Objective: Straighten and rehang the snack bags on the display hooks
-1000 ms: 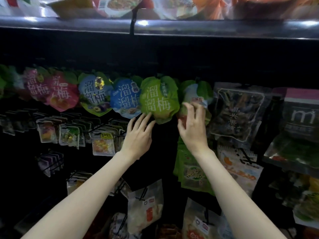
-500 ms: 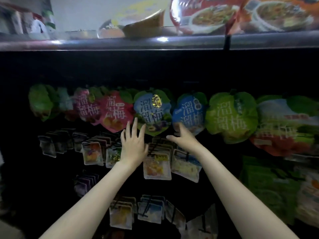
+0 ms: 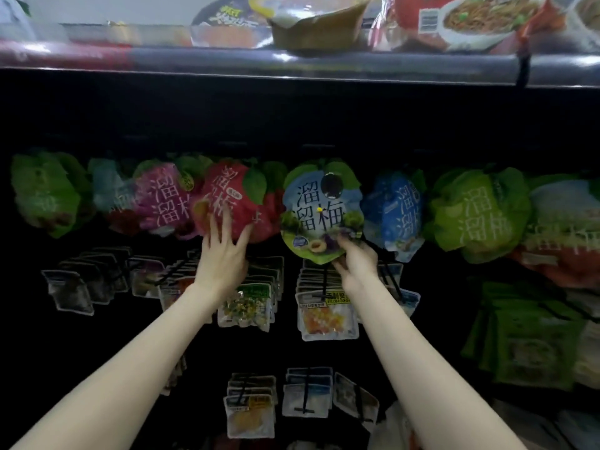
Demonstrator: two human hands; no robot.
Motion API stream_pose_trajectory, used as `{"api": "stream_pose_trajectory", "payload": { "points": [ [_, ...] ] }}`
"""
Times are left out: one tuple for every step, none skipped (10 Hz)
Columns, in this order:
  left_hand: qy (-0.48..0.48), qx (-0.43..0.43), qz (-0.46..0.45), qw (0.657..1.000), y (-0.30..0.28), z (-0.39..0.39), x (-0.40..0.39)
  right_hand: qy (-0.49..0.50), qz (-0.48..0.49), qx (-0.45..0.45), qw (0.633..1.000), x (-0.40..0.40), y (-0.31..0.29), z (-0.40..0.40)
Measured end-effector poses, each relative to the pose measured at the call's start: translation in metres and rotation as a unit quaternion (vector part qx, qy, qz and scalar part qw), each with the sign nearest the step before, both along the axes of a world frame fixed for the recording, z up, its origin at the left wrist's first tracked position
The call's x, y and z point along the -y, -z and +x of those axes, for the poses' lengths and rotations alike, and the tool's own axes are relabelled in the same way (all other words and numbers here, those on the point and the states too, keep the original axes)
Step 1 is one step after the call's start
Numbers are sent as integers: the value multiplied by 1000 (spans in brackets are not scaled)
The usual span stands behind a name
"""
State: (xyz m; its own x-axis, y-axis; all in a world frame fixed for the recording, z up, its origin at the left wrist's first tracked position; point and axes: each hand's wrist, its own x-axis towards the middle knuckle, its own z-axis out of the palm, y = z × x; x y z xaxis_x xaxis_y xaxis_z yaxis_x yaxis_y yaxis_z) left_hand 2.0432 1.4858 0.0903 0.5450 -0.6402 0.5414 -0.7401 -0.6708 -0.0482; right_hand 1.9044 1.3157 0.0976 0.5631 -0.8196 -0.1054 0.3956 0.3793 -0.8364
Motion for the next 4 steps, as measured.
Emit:
{"api": "stream_pose_trajectory", "payload": {
  "points": [
    [28, -4, -4, 1000, 2, -4, -10, 26, 7, -23, 999, -5, 1, -11],
    [89, -14, -28, 996, -1, -17, -16, 19, 14, -54, 998, -13, 0, -28],
    [151, -31, -87, 984, 0, -34, -18, 15, -28, -48, 998, -30, -7, -44],
    [223, -8, -211, 952, -12, -51, -39, -13, -174, -15, 985, -50, -44, -73]
  ]
}}
